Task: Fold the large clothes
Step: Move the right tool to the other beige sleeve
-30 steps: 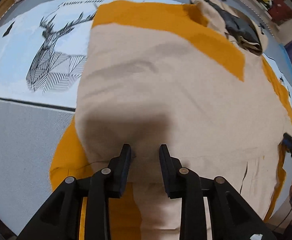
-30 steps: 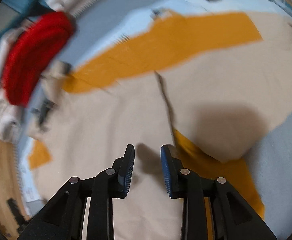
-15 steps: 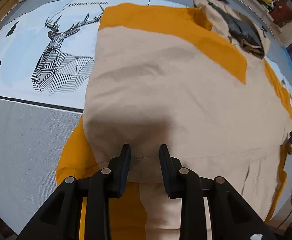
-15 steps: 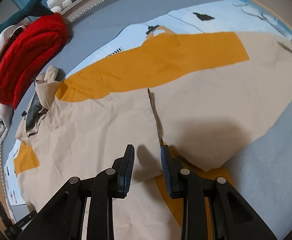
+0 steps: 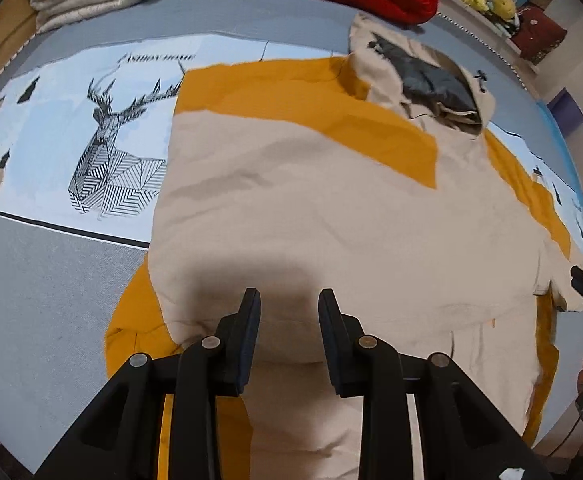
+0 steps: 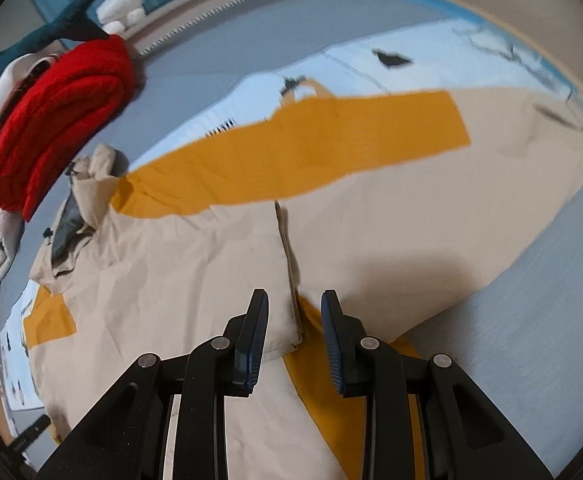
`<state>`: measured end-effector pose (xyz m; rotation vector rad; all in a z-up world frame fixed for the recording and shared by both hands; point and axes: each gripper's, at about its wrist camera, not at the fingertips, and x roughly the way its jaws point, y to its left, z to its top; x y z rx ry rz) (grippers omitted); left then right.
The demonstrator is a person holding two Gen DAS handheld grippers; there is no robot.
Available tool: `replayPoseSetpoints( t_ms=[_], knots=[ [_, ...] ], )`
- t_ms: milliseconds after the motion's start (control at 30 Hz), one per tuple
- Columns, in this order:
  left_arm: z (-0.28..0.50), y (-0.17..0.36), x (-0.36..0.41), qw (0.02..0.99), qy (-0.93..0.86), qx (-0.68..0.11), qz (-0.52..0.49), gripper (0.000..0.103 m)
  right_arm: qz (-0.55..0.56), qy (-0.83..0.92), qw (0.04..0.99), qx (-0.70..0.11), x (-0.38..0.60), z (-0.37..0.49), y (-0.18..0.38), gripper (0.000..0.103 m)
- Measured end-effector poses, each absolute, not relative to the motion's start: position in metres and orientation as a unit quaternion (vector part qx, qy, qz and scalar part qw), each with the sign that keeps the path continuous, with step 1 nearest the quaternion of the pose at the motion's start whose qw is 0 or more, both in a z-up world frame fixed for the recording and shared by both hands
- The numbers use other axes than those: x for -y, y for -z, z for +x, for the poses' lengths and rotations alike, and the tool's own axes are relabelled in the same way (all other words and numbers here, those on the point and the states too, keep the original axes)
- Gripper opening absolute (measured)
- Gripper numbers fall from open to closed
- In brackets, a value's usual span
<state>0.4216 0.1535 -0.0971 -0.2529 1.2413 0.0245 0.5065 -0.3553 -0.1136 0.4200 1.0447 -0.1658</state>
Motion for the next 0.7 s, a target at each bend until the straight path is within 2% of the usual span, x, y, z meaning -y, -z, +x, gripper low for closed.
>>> replayPoseSetpoints(
  t_ms=[367,700],
  knots=[
    [0.399,0.082,-0.115,0.822,0.018,-0.563,-0.085,0.027,0.178,0.074,0.874,-0.446,0.39,0.478,0.08,0.029],
    [0.403,0.085,-0.108,0.821,0.027,-0.564,-0.089,0.027,0.214,0.111,0.88,-0.409,0.488,0.467,0.074,0.029]
  ],
)
